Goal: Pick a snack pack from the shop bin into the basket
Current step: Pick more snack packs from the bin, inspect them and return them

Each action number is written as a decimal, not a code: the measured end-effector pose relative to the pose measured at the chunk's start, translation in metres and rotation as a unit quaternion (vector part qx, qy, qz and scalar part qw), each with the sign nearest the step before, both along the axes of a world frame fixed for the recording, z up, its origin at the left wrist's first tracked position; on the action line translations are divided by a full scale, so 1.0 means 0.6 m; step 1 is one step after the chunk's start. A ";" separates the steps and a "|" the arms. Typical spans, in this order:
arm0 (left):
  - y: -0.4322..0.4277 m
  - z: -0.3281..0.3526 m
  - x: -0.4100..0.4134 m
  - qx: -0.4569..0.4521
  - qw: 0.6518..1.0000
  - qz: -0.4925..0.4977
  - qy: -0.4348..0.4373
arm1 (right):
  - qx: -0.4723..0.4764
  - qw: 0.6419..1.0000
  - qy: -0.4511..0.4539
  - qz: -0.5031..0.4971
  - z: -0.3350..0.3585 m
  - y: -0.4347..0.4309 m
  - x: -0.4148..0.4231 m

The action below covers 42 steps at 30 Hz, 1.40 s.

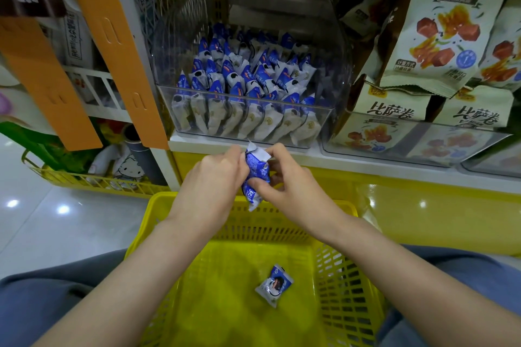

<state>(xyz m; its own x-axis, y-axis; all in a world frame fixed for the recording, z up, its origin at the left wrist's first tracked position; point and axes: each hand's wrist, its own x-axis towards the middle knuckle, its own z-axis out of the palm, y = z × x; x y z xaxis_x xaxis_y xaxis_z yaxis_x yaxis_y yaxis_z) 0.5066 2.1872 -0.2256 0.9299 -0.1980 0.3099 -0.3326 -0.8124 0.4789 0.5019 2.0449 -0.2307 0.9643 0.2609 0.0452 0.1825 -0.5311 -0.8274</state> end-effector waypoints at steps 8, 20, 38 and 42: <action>-0.012 -0.012 -0.001 -0.106 0.992 -0.009 0.068 | 0.052 0.997 0.028 -0.047 0.003 -0.004 0.007; -0.011 -0.011 -0.003 -0.085 0.996 -0.019 0.027 | 0.014 0.998 0.009 -0.058 0.002 -0.004 0.013; -0.023 0.006 0.014 -0.493 0.828 0.006 0.268 | 0.172 0.983 0.065 -0.003 0.012 -0.001 0.024; -0.023 0.005 0.008 -0.459 0.834 -0.034 0.305 | 0.098 0.992 0.031 -0.075 0.009 0.000 0.017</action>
